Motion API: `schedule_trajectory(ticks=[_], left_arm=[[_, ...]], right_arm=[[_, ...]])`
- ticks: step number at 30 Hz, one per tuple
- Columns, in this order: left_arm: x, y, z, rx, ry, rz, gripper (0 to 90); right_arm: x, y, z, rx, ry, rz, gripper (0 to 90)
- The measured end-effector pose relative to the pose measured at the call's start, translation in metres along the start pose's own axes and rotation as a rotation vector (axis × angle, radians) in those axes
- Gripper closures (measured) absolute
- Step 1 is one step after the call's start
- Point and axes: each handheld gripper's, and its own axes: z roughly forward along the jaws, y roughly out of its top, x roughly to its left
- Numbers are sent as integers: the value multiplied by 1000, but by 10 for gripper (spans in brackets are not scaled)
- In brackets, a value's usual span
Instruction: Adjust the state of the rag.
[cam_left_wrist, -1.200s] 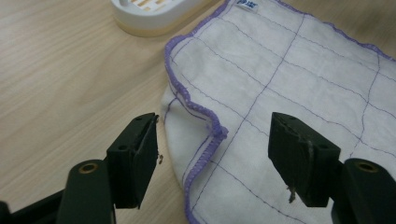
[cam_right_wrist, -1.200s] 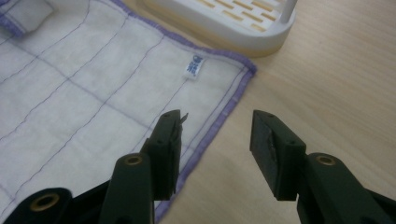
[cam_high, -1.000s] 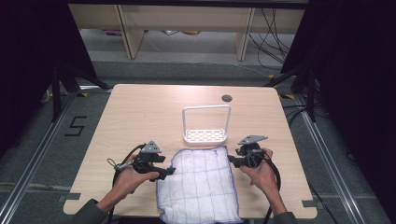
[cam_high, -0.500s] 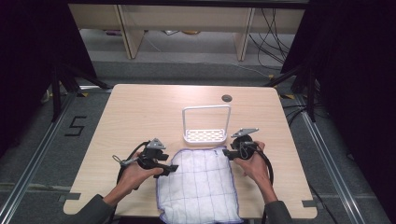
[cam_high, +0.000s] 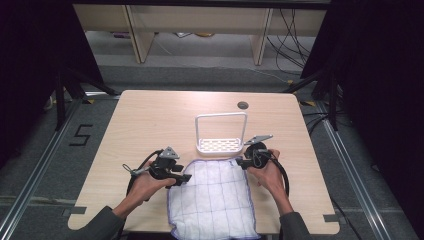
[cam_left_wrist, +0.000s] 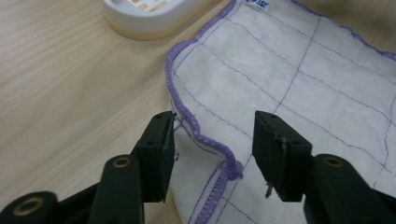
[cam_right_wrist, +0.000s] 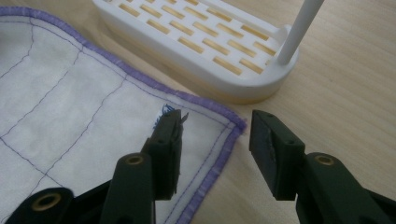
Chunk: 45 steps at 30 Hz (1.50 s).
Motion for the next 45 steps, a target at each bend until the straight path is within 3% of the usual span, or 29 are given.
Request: schedule_trajectory(ticks=[1, 7, 8, 9, 10, 11, 12, 15, 16, 20, 25, 27, 36, 45], left_arm=[[0, 0, 1, 1, 0, 1, 522], [4, -1, 4, 6, 14, 17, 637], [4, -1, 4, 9, 12, 22, 662], [4, -1, 4, 9, 9, 29, 690], [4, -1, 4, 8, 7, 33, 725], [4, -1, 5, 0, 9, 35, 753], [4, -1, 5, 9, 10, 58, 783], [5, -1, 4, 16, 7, 69, 836], [5, -1, 4, 18, 6, 77, 859], [7, -1, 2, 16, 3, 91, 874], [10, 0, -3, 1, 1, 89, 878], [11, 1, -5, -1, 9, 102, 880], [20, 0, -10, -2, 27, 99, 883], [30, 4, -12, -26, 37, 93, 884]], right_arm=[[-1, 0, 0, 14, -3, -13, 550], [-4, 0, 5, 8, -7, 14, 557], [-5, 0, 8, -7, -15, -4, 559], [-5, 1, 8, 20, -12, 10, 561], [-7, 1, 10, 23, -18, -16, 562], [-4, 1, 11, 28, -16, 24, 563], [-7, 1, 13, 27, -18, -8, 565], [-7, 2, 18, 30, -21, 13, 572], [-8, 2, 19, 35, -19, -10, 577], [-6, 3, 21, 28, -5, -8, 639], [-4, 4, 20, 34, 11, -39, 824], [-2, 5, 19, 35, 11, -55, 854], [4, 8, 3, 16, 24, -31, 867], [1, 8, -10, 6, 19, -41, 868]])
